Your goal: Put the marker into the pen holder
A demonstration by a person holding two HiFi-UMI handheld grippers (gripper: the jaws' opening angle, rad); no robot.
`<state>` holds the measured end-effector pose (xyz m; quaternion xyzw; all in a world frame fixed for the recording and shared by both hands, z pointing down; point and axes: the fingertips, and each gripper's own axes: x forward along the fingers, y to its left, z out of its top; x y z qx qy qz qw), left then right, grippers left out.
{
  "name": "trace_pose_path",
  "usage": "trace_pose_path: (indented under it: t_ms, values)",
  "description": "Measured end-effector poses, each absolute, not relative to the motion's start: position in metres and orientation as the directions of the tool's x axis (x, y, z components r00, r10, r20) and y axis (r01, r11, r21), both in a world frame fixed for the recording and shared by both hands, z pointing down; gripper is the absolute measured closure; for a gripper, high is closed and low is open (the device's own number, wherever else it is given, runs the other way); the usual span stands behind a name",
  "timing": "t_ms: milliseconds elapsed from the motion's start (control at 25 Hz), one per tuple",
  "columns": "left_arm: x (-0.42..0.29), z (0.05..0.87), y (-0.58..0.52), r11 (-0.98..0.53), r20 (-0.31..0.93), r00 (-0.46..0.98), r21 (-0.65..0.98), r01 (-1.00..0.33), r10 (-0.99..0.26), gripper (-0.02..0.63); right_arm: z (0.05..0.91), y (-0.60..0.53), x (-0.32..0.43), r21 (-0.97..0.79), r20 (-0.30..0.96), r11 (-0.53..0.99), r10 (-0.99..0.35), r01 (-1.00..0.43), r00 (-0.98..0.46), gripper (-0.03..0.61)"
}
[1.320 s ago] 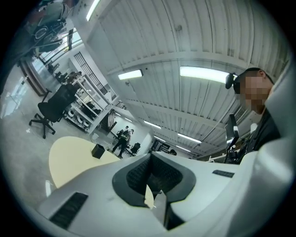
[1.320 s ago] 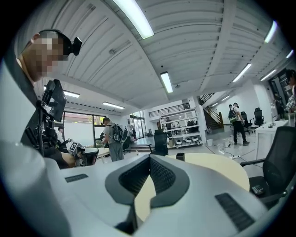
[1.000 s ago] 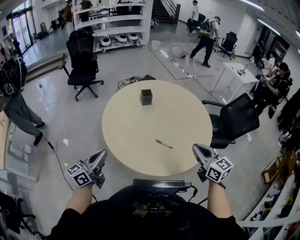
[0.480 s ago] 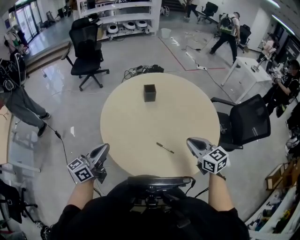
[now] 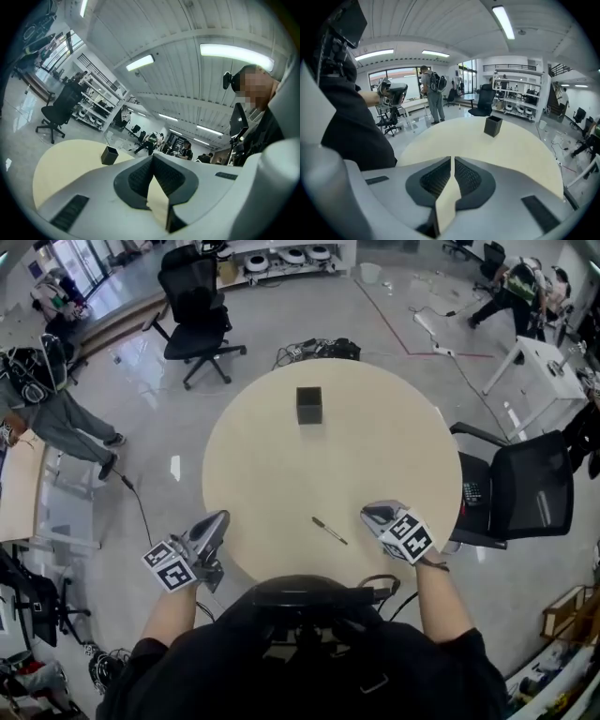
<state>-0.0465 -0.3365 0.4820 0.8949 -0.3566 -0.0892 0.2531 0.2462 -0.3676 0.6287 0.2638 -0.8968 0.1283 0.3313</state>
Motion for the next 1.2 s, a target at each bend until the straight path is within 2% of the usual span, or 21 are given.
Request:
trace_pose_path:
  t_ms: [80, 480, 880, 1080, 1120, 1200]
  values:
    - [-0.049, 0.487, -0.343, -0.619, 0.033, 0.737, 0.519, -0.59, -0.675, 0.614, 0.651, -0.365, 0.232, -0.065, 0.703, 0.843, -0.341, -0.533, -0.624, 0.532]
    - [-0.08, 0.512, -0.378, -0.669, 0.081, 0.816, 0.529, -0.522, -0.573, 0.614, 0.768, -0.349, 0.172, -0.079, 0.876, 0.873, -0.17, -0.481, -0.452, 0.502]
    - [-0.102, 0.533, -0.39, -0.647, 0.1, 0.818, 0.56, -0.517, -0.566, 0.614, 0.845, -0.342, 0.17, -0.051, 0.969, 0.875, -0.074, -0.482, -0.236, 0.502]
    - [-0.109, 0.547, -0.394, -0.622, 0.105, 0.809, 0.585, -0.521, -0.579, 0.614, 0.849, -0.341, 0.171, -0.057, 0.967, 0.867, -0.075, -0.495, -0.243, 0.504]
    - [-0.108, 0.549, -0.394, -0.618, 0.104, 0.808, 0.589, -0.52, -0.58, 0.615, 0.849, -0.341, 0.17, -0.055, 0.967, 0.87, -0.076, -0.49, -0.243, 0.529]
    - [-0.105, 0.551, -0.396, -0.617, 0.1, 0.808, 0.594, -0.517, -0.58, 0.614, 0.849, -0.342, 0.171, -0.054, 0.967, 0.873, -0.076, -0.484, -0.245, 0.532]
